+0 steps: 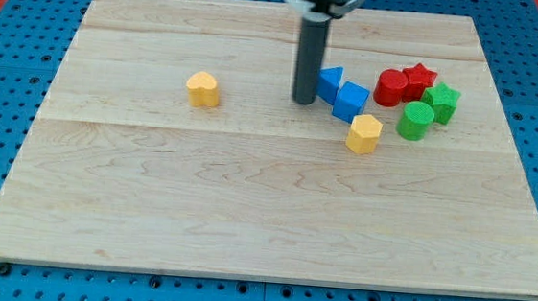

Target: Move the yellow heart closer to the group of block

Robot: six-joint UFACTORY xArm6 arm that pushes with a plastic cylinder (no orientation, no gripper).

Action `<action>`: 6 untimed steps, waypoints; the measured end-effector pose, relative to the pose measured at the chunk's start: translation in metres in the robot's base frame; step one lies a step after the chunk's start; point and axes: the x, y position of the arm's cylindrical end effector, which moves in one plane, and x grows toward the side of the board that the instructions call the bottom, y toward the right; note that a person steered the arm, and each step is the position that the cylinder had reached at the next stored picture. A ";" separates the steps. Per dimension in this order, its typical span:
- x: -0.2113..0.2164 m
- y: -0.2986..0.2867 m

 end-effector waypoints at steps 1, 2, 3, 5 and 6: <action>0.036 -0.093; 0.000 -0.188; -0.013 -0.109; 0.013 0.015; 0.013 0.015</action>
